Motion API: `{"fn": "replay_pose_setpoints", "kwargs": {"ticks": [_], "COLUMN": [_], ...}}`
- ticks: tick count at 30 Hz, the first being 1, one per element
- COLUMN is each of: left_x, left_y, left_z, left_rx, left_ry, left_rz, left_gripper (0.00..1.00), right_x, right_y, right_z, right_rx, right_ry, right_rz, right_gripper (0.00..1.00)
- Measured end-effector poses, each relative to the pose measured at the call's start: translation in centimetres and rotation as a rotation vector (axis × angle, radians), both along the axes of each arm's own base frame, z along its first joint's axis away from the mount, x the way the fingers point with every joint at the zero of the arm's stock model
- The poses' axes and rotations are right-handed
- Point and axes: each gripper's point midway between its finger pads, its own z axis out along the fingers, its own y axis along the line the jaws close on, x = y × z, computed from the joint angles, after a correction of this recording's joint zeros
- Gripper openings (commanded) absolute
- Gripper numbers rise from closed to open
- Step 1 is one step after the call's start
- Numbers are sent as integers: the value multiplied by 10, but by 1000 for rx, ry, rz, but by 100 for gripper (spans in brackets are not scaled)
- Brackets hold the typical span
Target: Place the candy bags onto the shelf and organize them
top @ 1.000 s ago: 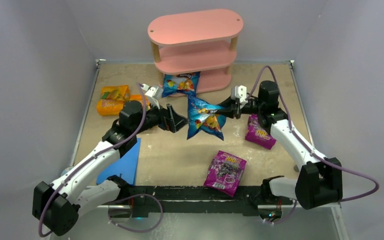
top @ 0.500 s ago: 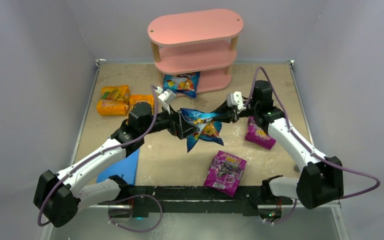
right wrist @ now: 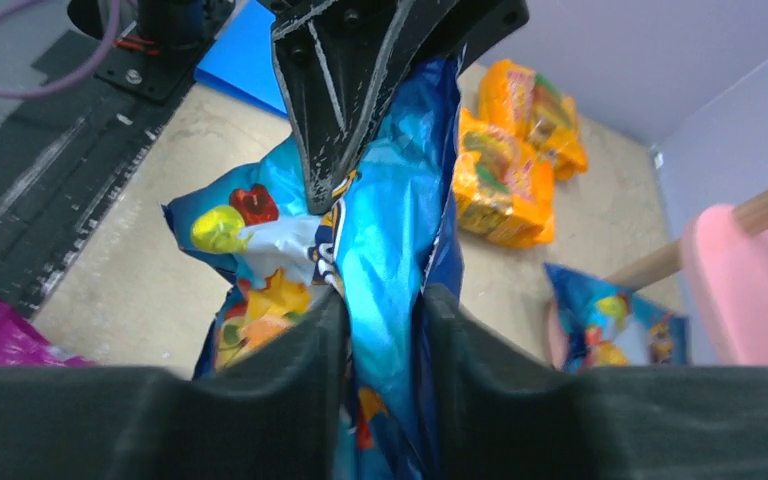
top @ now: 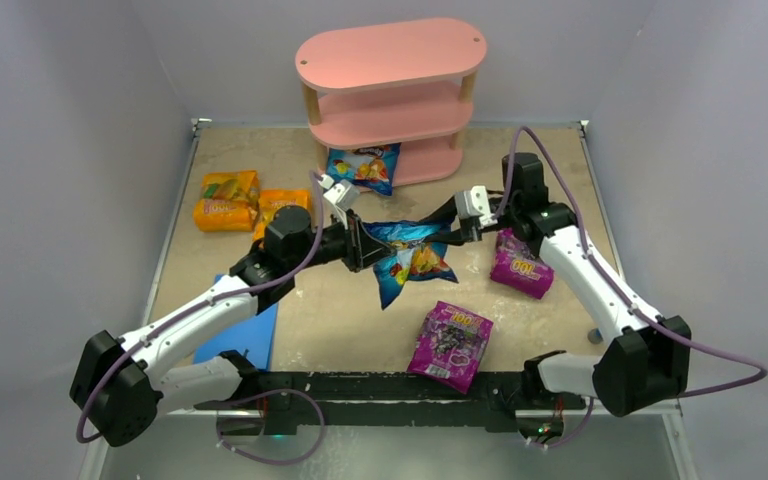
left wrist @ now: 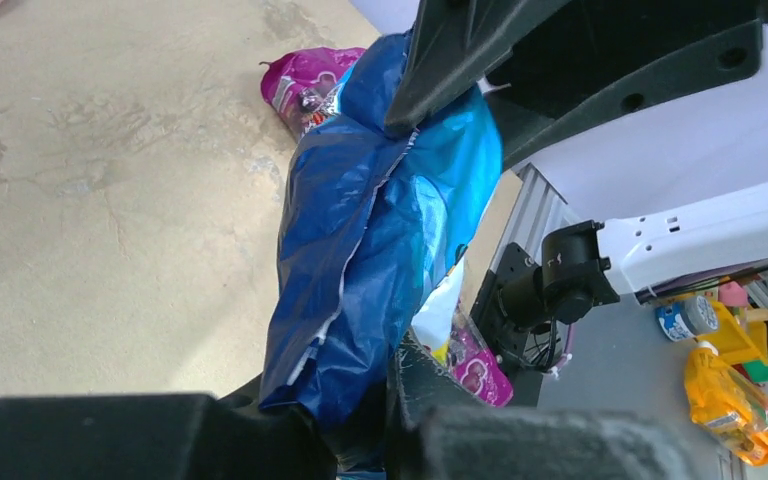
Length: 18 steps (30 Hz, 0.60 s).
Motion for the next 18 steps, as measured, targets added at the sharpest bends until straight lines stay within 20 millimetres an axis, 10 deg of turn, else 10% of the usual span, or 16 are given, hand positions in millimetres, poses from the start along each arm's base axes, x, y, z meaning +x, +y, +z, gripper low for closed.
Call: {"fn": "replay_pose_setpoints", "kwargs": {"ticks": [2,5,18], "left_x": [0,0,54], "left_y": [0,3,75], "left_z": [0,-11,-46], "left_rx": [1,36,228], "left_ry": [0,30,143], "left_rz": [4,25,582], "left_gripper": [0,0,0], "right_x": [0,6,102], "right_y": [0,3,-17], "right_z": [3,15,41], "right_rx": [1,5,276], "right_ry": [-4,13,526], "right_rz": [8,-14,-729], "right_gripper": [85,98,99]}}
